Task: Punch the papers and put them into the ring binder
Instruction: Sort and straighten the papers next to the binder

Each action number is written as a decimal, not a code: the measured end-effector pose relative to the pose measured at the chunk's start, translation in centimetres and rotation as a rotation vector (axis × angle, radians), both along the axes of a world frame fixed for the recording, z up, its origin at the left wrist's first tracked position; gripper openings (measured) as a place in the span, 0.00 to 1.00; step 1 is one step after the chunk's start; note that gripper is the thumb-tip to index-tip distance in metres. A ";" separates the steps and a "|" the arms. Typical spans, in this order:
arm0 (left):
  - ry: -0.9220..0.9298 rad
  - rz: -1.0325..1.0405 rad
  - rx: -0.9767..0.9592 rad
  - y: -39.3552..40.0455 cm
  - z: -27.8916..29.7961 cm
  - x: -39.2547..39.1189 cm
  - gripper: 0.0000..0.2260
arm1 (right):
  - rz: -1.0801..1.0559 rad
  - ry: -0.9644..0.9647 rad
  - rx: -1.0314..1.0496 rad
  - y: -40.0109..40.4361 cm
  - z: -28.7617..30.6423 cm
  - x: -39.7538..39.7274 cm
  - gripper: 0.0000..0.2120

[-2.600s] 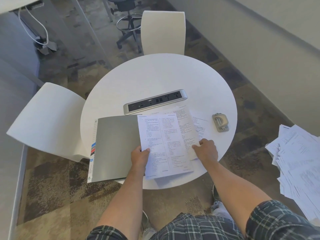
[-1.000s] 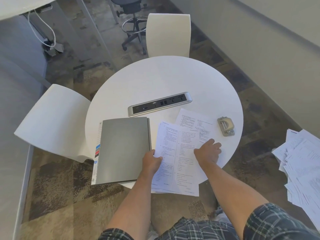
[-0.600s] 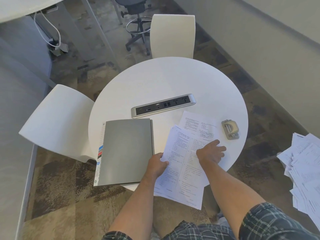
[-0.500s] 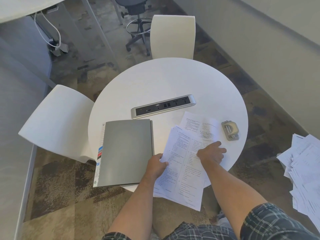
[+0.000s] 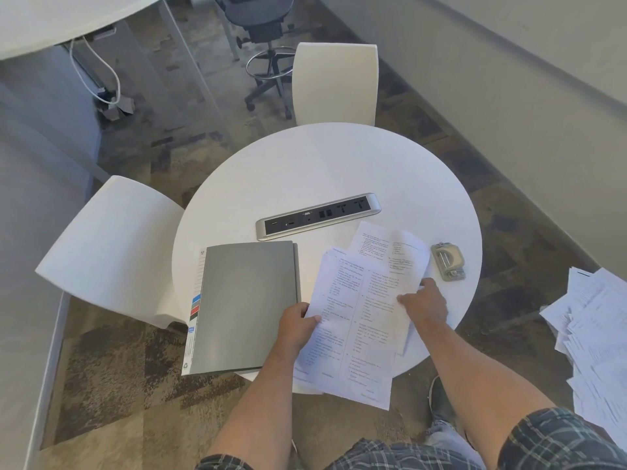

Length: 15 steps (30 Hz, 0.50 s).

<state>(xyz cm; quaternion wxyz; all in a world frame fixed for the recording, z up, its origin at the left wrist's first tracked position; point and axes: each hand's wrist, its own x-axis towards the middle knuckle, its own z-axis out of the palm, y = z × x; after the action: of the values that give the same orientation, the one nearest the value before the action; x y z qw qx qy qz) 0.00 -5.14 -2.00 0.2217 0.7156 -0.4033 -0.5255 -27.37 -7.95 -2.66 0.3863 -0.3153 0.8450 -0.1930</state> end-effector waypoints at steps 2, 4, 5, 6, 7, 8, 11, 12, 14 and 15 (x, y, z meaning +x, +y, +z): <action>0.046 0.067 -0.013 -0.2 -0.1 0.4 0.05 | 0.066 -0.053 -0.098 -0.1 0.2 -0.4 0.09; 0.113 0.150 -0.031 -0.4 0.1 0.8 0.07 | 0.085 -0.046 -0.173 -0.2 0.5 -0.6 0.06; 0.154 0.193 -0.032 -0.5 0.1 0.9 0.07 | 0.074 -0.055 -0.199 -0.2 0.7 -0.7 0.08; 0.198 0.226 -0.032 -0.5 0.2 1.1 0.07 | 0.066 -0.080 -0.216 -0.2 0.9 -0.8 0.09; 0.244 0.250 -0.031 -0.6 0.4 1.2 0.06 | 0.069 -0.116 -0.227 -0.1 1.1 -0.9 0.10; 0.282 0.262 -0.031 -0.7 0.6 1.2 0.06 | 0.083 -0.160 -0.233 -0.1 1.4 -0.9 0.09; 0.370 0.247 -0.015 -1.0 1.0 1.1 0.07 | 0.155 -0.342 -0.229 0.0 2.4 -0.8 0.08; 0.384 0.240 -0.005 -1.0 1.1 1.0 0.06 | 0.186 -0.405 -0.218 0.1 2.9 -0.7 0.07; 0.393 0.255 0.008 -1.1 1.3 0.9 0.04 | 0.251 -0.485 -0.194 0.1 3.9 -0.7 0.06; 0.389 0.269 0.010 -1.1 1.3 0.8 0.04 | 0.277 -0.507 -0.192 0.1 4.4 -0.6 0.08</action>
<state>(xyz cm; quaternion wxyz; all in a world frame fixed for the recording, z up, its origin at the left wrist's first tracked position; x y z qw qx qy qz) 0.85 -6.29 -0.69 0.3598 0.6492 -0.2516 -0.6211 -27.97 -7.89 1.73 0.5760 -0.4042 0.6487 -0.2899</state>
